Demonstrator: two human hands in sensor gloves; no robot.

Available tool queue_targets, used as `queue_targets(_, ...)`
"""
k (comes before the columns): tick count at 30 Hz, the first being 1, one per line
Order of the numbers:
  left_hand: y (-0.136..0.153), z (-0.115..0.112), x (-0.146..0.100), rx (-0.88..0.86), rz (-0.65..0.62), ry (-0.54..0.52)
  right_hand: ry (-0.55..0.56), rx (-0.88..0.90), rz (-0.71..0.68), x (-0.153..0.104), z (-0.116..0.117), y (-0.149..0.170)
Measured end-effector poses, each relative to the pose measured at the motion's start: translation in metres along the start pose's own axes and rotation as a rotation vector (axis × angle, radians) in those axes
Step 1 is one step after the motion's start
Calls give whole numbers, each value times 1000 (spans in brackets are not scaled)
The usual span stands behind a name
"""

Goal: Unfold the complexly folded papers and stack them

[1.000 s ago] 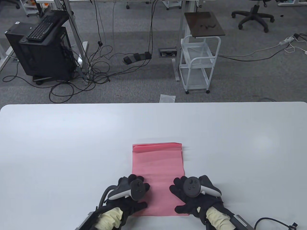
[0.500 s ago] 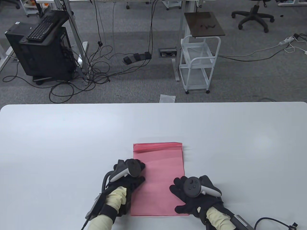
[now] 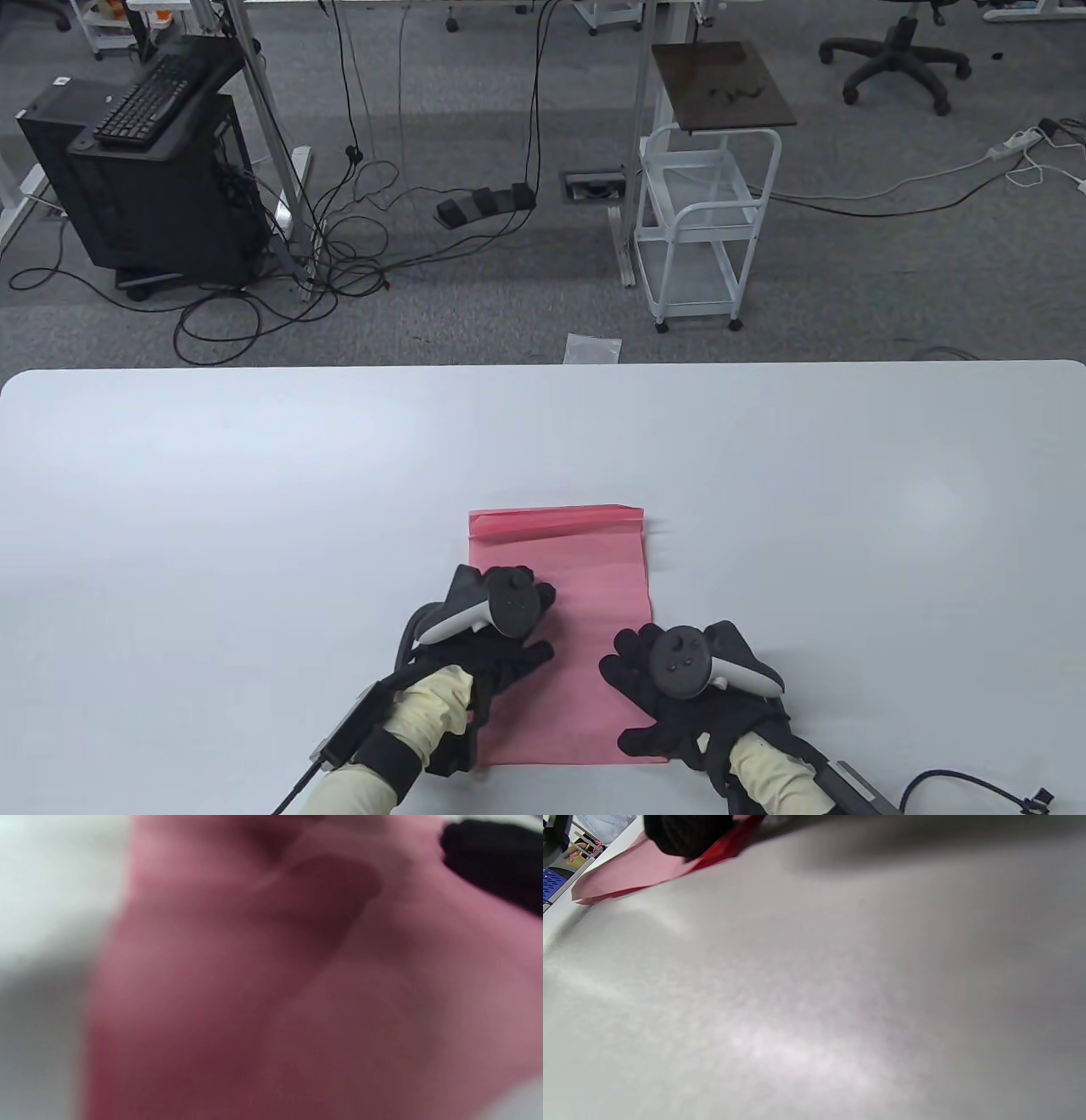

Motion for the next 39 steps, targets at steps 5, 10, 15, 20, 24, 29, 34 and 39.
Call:
queue_targets(5,-1,1,29,110,97,18,0,-1,1,0,0,0)
queue_targets(10,28,32,58,-51,184,-57,2,5,-3,0,0,0)
queue_targets(15,59,64,75,-104,292,-86,1,5,-5,0,0,0)
queue_targets(20,59,65,73,-113,287,-112,-3,7,-6,0,1,0)
queue_targets(24,57,70,55,-131,280,-159,45,14,-20,-2,-3,-1)
queue_targets(29,32,81,-7,-104,175,-377,207,75,-78,-18,-21,-14)
queue_targets(34,-4,46,-84,9,114,-450,538,116,-35,-47,-56,-39)
queue_targets(39,-15,-8,-111,-89,63,-414,540,95,4,-58,-45,-61)
Point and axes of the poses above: the tracker on the back of each hand, its own y axis roughly to the little-finger side, its own x axis roughly from the wrist to the fingertips, z = x × y, the point moved 1 cm from there along x, roughly from the wrist to the fingertips, and after that the axes turned 2 degrees about -x, right-handed, at the moved point
